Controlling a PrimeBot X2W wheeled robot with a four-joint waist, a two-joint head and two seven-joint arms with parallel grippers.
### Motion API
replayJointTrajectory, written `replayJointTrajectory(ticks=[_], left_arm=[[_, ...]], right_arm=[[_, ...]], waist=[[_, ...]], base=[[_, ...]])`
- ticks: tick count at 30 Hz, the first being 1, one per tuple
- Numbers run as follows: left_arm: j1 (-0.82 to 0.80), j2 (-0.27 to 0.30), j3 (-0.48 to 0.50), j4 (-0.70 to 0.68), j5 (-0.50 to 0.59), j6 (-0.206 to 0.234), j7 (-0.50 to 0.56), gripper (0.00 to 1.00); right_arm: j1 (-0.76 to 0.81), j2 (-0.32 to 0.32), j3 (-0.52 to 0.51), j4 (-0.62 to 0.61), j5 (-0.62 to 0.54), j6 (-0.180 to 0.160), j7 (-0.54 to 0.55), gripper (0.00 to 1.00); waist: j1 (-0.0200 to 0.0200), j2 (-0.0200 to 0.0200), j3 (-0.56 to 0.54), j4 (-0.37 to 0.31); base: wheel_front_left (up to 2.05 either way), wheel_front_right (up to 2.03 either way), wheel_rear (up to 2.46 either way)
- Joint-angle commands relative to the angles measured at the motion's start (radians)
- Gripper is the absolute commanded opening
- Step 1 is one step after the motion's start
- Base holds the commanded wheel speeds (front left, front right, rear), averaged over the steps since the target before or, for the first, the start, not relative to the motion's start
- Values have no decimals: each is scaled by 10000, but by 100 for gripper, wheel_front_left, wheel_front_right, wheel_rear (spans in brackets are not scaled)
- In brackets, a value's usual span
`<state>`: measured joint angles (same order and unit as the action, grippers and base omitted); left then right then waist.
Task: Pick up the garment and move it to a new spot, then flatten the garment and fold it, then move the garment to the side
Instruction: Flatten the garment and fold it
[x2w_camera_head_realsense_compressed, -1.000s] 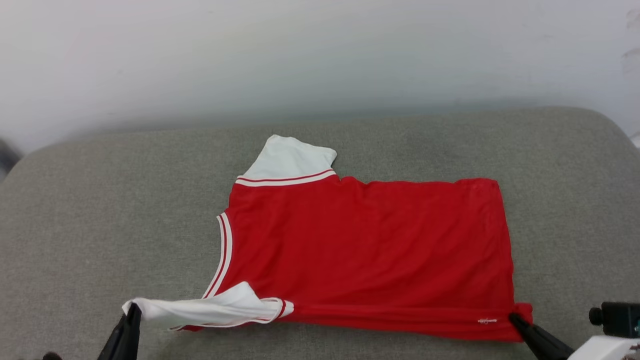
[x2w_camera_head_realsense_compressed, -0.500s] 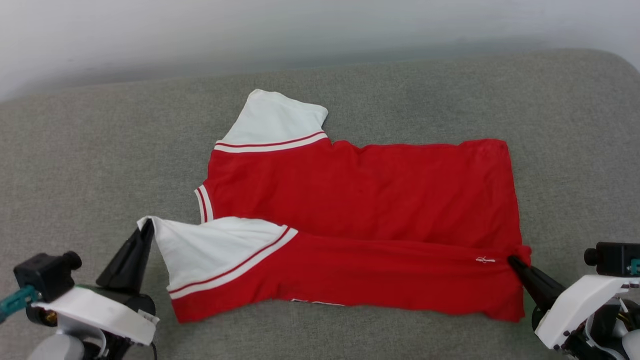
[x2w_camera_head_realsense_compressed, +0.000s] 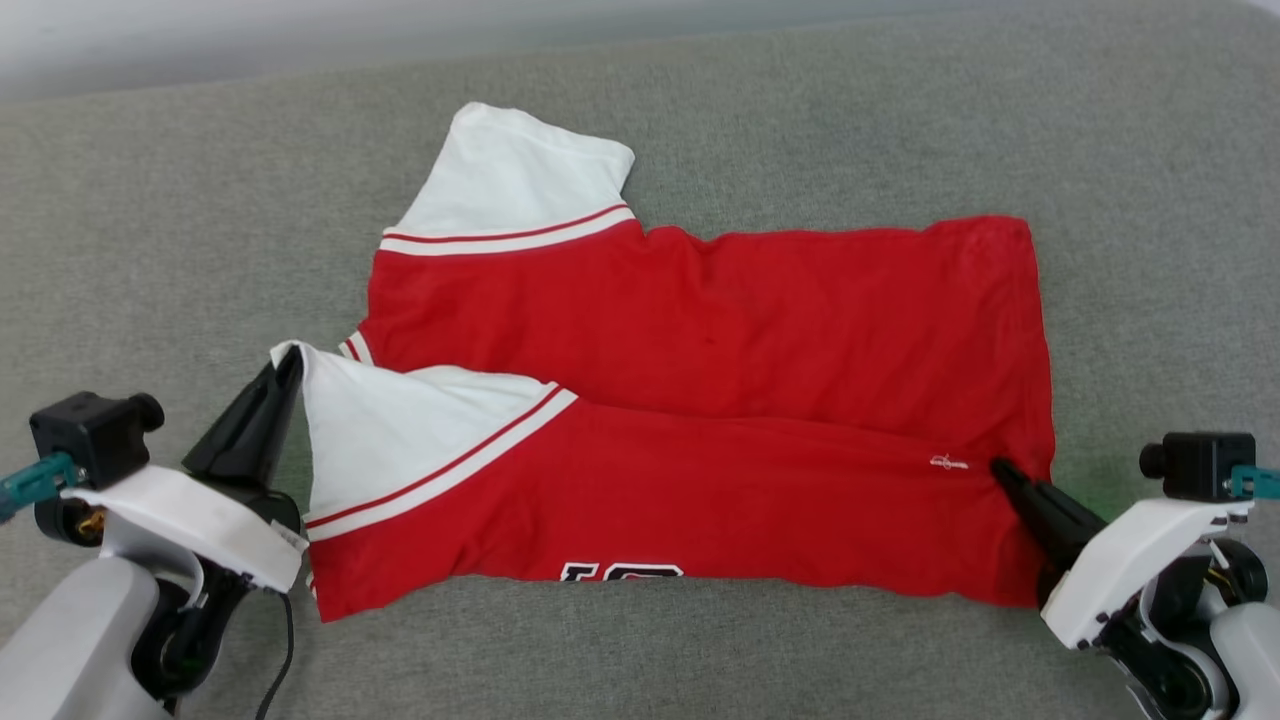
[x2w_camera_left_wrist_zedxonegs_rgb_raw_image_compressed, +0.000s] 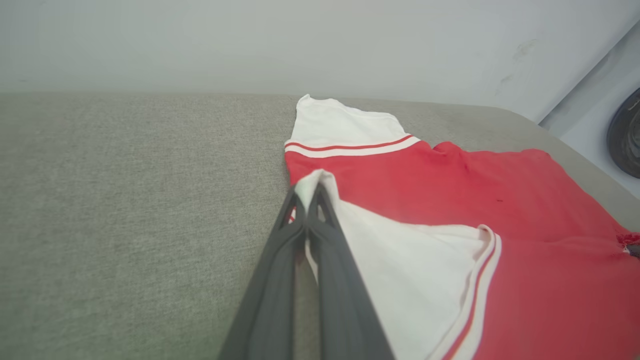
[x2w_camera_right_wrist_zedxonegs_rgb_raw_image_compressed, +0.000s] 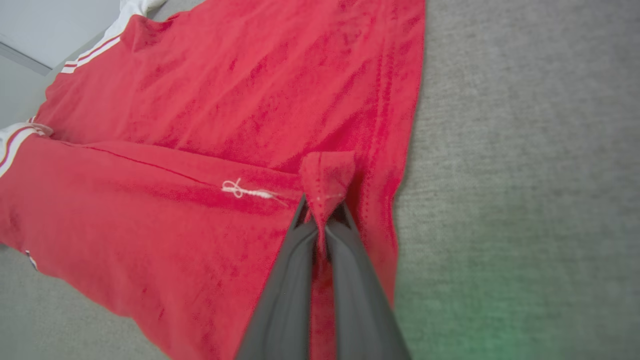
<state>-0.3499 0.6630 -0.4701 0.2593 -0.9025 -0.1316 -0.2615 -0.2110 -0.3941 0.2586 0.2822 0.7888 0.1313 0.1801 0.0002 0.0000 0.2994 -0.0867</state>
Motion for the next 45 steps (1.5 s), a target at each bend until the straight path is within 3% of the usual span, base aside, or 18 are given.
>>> replayJointTrajectory(ticks=[1, 15, 27, 28, 29, 30, 31, 32, 33, 34, 45], left_arm=[[-314, 39, -78, 157, -107, 17, -43, 0], [-1003, 64, -369, 752, -321, 17, -43, 0], [-889, -318, -117, 1373, -101, 18, -43, 0], [-897, -391, -106, 1384, -156, 17, -43, 12], [-892, -427, -65, 1420, -190, 18, -43, 35], [-863, -458, -28, 1487, -241, 18, -43, 49], [-846, -472, 8, 1552, -216, 18, -43, 85], [-833, -497, 90, 1629, -169, 18, -43, 100], [-787, -536, 136, 1693, -122, 18, -43, 100], [-749, -582, 188, 1703, -72, 17, -43, 100], [595, -937, 1595, 778, 682, 12, -42, 100]], right_arm=[[-308, 84, 6, 53, -57, -11, -97, 0], [-886, 290, -47, 312, -505, -18, -503, 0], [-559, 485, -568, 374, -797, -18, -291, 0], [-555, 584, -597, 343, -780, -18, -343, 0], [-540, 635, -608, 324, -795, -15, -341, 20], [-521, 656, -615, 314, -852, -15, -327, 36], [-509, 695, -631, 277, -865, -15, -351, 46], [-486, 758, -630, 251, -852, -15, -339, 50], [-434, 782, -625, 239, -854, -15, -286, 71], [-411, 766, -624, 219, -918, -15, -254, 100], [547, 972, -1369, -587, -1295, -10, -283, 100]], waist=[[-2, 0, 233, -85], [-2, 0, 846, -185], [-2, 0, 688, -249], [-2, 0, 660, -264], [-2, 0, 639, -282], [-2, 0, 611, -298], [-2, 0, 592, -308], [-2, 0, 572, -320], [-2, 0, 543, -331], [-2, 0, 513, -340], [-2, 0, -185, -208]], base=[[0, 0, 0], [0, 0, 0], [0, 0, 0], [0, 0, 0], [0, 0, 0], [0, 0, 0], [0, 0, 0], [0, 0, 0], [0, 0, 0], [0, 0, 0], [0, 0, 0]])
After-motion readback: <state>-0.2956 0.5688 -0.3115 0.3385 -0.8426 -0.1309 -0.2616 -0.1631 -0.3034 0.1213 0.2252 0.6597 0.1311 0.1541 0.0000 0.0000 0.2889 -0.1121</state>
